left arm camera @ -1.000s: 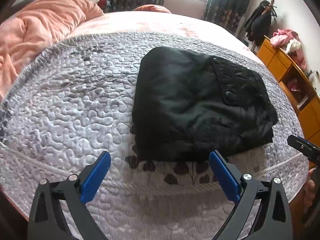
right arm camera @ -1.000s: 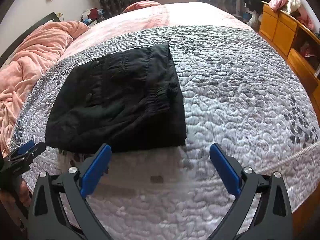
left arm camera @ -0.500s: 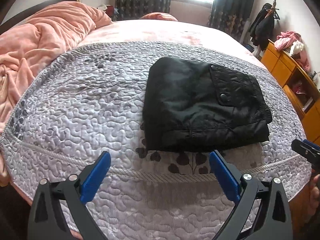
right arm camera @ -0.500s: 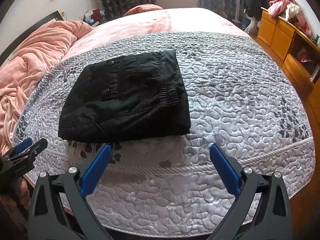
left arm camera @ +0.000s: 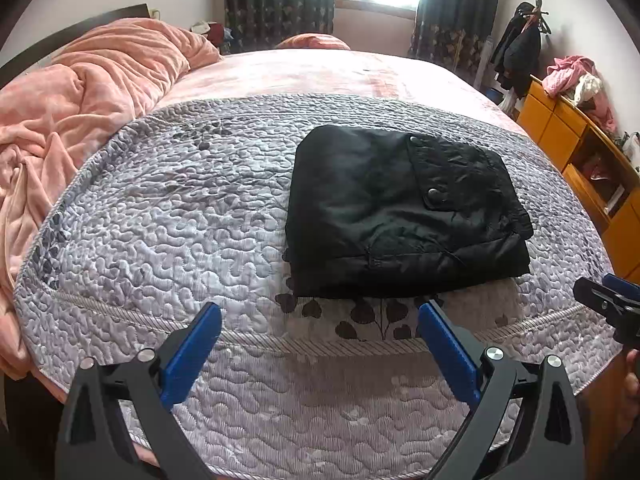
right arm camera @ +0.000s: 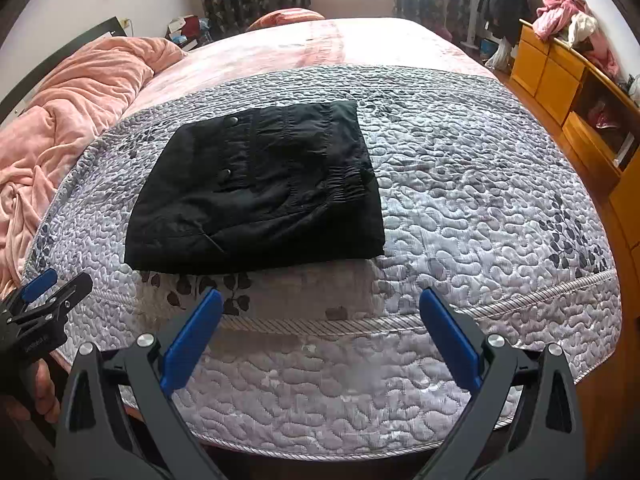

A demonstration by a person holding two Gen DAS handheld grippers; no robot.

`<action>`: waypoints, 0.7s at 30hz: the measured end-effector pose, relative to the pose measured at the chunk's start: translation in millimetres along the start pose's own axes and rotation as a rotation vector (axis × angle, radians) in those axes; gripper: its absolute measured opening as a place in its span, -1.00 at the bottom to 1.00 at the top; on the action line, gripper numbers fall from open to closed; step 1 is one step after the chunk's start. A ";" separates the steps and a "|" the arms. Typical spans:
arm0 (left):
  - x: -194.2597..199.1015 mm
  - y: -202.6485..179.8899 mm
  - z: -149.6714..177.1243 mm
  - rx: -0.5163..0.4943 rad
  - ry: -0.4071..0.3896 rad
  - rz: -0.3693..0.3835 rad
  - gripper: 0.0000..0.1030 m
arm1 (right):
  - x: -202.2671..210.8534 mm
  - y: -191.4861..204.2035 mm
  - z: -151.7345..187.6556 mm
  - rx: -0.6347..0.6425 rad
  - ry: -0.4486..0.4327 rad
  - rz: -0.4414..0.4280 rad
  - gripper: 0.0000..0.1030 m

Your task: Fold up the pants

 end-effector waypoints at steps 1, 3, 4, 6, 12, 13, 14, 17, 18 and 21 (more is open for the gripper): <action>0.1 -0.1 0.2 0.001 0.000 -0.001 0.92 | 0.0 1.1 0.0 0.002 0.000 -0.002 0.91; 0.3 0.2 1.1 0.002 0.003 -0.001 0.92 | -0.3 1.8 -0.4 0.003 0.000 0.001 0.91; 0.4 0.0 1.5 0.002 0.003 -0.001 0.92 | -0.9 1.9 -0.5 0.003 0.001 0.003 0.91; 0.8 -0.5 2.1 -0.002 0.002 -0.001 0.92 | -1.9 2.0 -0.4 0.001 0.005 0.004 0.91; -0.1 -0.1 1.2 -0.004 0.002 -0.005 0.92 | -5.1 1.5 0.2 0.000 0.011 0.006 0.91; -0.2 -0.1 1.3 -0.004 0.002 -0.003 0.92 | -6.2 0.9 0.4 -0.001 0.013 0.006 0.91; 0.0 -0.2 1.3 -0.001 -0.001 -0.001 0.92 | -7.0 0.7 0.8 -0.002 0.016 0.007 0.91; 0.5 -0.9 1.0 -0.004 -0.009 -0.004 0.92 | -9.8 0.2 2.0 -0.004 0.024 0.008 0.91; 0.5 -1.6 1.0 -0.008 -0.010 -0.006 0.92 | -10.2 0.1 2.0 -0.004 0.026 0.009 0.91; 0.5 -3.1 1.0 -0.018 -0.015 -0.017 0.92 | -11.8 -0.7 2.7 -0.007 0.030 0.007 0.91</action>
Point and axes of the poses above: each gripper's, at about its wrist camera, not at the fingertips, and x roughly against the way its jaws point, y to its left, z to its underside, the point moved 5 cm from there along -x, roughly the way its jaws point
